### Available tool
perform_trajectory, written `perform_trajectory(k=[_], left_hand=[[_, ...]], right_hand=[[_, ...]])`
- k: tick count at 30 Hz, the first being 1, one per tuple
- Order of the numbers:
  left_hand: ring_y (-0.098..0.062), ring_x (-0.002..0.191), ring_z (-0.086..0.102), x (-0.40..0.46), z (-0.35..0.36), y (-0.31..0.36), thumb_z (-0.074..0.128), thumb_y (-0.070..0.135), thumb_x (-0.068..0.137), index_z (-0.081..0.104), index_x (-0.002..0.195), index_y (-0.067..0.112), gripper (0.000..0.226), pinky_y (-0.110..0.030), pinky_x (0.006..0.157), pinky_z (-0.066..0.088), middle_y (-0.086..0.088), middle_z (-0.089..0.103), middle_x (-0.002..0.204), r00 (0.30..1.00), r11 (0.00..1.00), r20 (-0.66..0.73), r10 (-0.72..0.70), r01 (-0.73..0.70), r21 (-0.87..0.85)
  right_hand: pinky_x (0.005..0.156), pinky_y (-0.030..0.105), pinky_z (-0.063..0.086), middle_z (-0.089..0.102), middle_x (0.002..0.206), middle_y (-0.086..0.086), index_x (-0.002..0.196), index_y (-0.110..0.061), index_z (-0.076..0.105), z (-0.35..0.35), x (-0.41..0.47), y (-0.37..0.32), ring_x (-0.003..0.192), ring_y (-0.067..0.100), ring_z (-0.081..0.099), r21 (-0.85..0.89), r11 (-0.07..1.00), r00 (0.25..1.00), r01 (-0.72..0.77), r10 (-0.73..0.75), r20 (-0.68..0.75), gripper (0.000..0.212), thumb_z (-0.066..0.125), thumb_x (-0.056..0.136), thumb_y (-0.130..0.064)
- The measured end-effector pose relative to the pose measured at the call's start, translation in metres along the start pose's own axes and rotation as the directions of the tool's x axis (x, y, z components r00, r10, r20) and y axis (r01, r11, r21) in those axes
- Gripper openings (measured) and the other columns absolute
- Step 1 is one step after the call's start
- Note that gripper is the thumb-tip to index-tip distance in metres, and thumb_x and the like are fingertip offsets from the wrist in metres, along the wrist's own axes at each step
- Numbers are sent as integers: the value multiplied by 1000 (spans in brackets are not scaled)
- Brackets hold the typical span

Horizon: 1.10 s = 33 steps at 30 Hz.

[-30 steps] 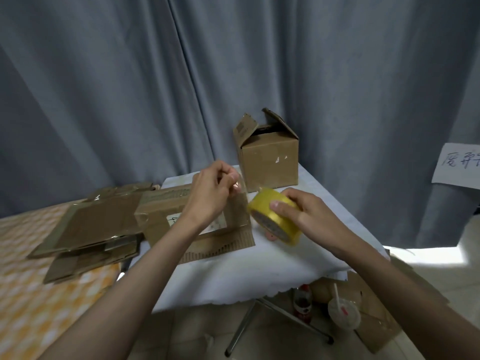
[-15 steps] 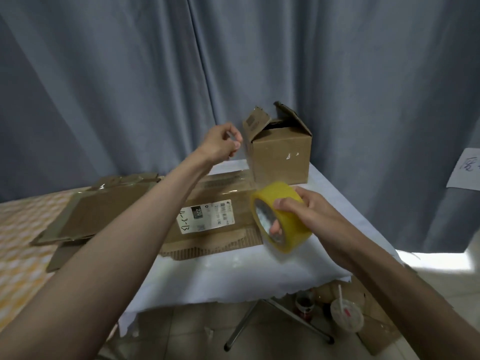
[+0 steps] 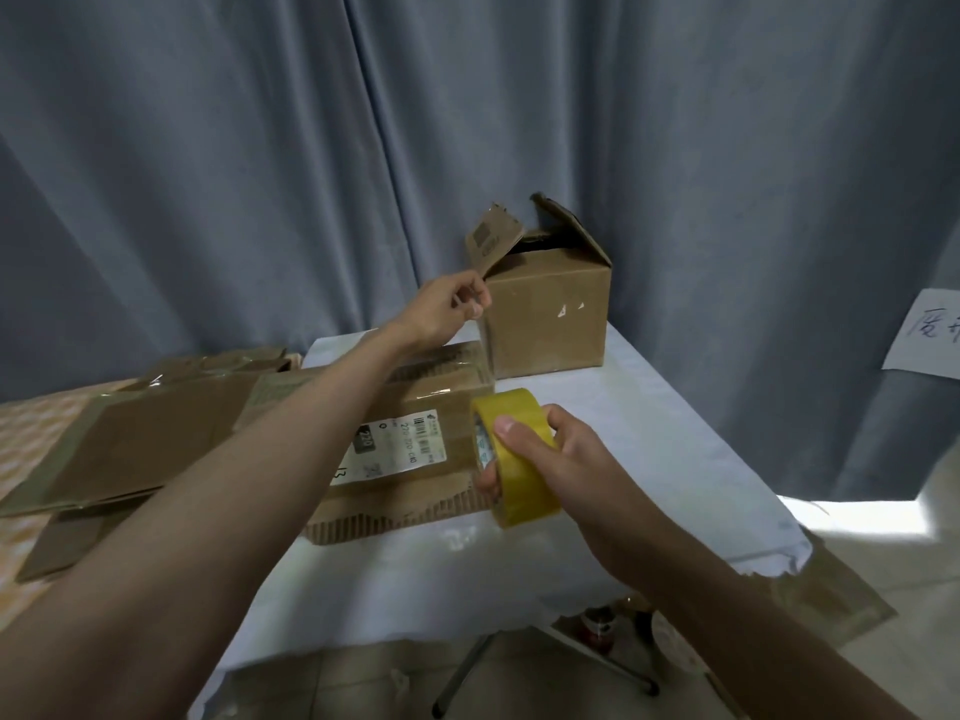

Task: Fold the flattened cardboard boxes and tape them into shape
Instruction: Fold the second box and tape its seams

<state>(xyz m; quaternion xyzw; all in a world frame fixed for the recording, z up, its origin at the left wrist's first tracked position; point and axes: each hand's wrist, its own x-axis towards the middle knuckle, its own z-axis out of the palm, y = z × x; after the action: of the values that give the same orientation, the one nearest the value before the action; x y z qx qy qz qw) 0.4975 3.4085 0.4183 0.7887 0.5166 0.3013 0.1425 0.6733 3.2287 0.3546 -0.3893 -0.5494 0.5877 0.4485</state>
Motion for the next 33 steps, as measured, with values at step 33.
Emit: perform_trajectory(k=[33], left_hand=[[-9, 136, 38, -126, 24, -5, 39, 72, 89, 42, 148, 28, 74, -28, 109, 30, 12, 40, 152, 999, 951, 35, 33, -42, 307]], right_hand=[[94, 49, 53, 51, 131, 19, 124, -11, 53, 17, 19, 31, 116, 37, 55, -67, 957, 951, -281, 269, -152, 33, 59, 95, -25]])
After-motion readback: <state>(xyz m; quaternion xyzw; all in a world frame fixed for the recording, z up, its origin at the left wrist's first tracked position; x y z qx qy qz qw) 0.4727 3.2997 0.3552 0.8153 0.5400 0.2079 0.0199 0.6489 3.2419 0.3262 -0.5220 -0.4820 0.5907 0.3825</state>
